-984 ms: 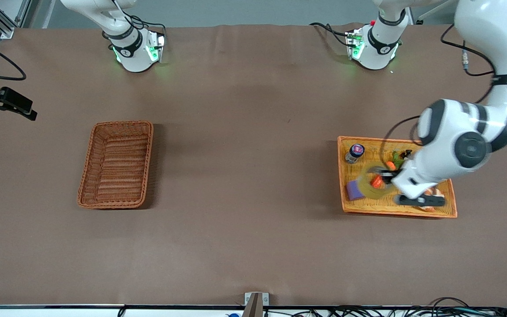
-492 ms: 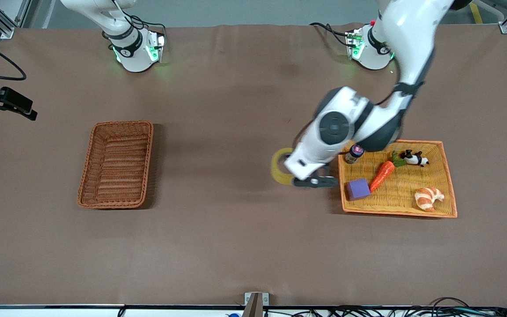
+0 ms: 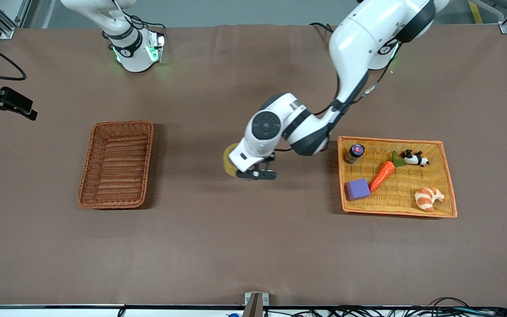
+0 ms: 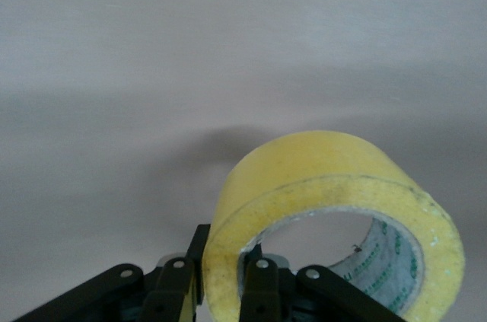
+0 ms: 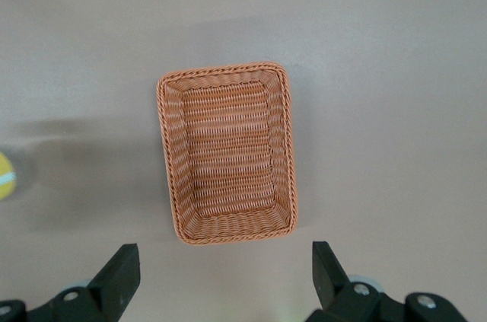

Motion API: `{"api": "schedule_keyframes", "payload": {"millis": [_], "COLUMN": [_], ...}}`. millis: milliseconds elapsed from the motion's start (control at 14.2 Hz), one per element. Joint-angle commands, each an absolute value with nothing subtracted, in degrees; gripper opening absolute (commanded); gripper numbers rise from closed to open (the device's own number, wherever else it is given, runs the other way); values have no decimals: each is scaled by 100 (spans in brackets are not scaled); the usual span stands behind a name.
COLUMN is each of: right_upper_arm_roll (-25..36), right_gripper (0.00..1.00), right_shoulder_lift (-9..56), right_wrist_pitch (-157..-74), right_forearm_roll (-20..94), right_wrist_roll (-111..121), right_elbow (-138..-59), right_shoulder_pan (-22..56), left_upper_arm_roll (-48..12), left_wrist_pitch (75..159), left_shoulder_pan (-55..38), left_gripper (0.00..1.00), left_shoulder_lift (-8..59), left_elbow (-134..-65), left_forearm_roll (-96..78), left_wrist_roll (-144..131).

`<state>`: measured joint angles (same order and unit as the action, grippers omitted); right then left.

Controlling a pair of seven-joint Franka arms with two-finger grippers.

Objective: Move tape to another basket
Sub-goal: 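Carry the tape roll with the left gripper and set it on the table, then reach the right gripper to the tape while the left gripper withdraws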

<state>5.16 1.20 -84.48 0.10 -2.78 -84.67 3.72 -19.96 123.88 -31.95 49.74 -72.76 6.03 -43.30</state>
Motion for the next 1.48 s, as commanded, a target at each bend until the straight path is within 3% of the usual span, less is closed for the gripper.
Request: {"api": "schedule_keyframes", "payload": {"millis": [0, 281, 422, 632, 773, 914, 1124, 1405], "right_upper_arm_roll": [545, 545, 545, 545, 536, 527, 205, -797], "right_gripper": [100, 100, 100, 100, 100, 100, 100, 100], "right_shoulder_lift": [-18, -18, -18, -18, -9, 9, 96, 281], "right_wrist_pitch": [-8446, -8446, -8446, -8446, -8455, -8499, -8525, -9085], "right_forearm_roll": [18, 18, 18, 18, 18, 139, 202, 202], "right_wrist_roll": [-246, -246, -246, -246, -246, -229, -290, -1052], "right_elbow": [-8604, -8604, -8604, -8604, -8604, -8604, -8674, -9121], "right_shoulder_pan": [404, 404, 404, 404, 404, 483, 721, 729], "left_upper_arm_roll": [-1881, -1863, -1855, -1863, -1872, -1898, -1889, -2021], "left_wrist_pitch": [12700, 12700, 12735, 12561, 12149, 11386, 11215, 11259], "left_shoulder_pan": [-3506, -3648, -3647, -3542, -3463, -3314, -2999, -2261], "left_gripper": [9, 23, 49, 55, 77, 90, 100, 100], "left_shoulder_lift": [5387, 5528, 5528, 5310, 5117, 4679, 3783, 2508], "left_elbow": [-6926, -6961, -6978, -7066, -7101, -7399, -8266, -9429], "left_forearm_roll": [642, 642, 650, 642, 642, 720, 1209, 1486], "left_wrist_roll": [-4377, -4333, -4316, -4315, -4324, -4289, -4263, -3712]}}
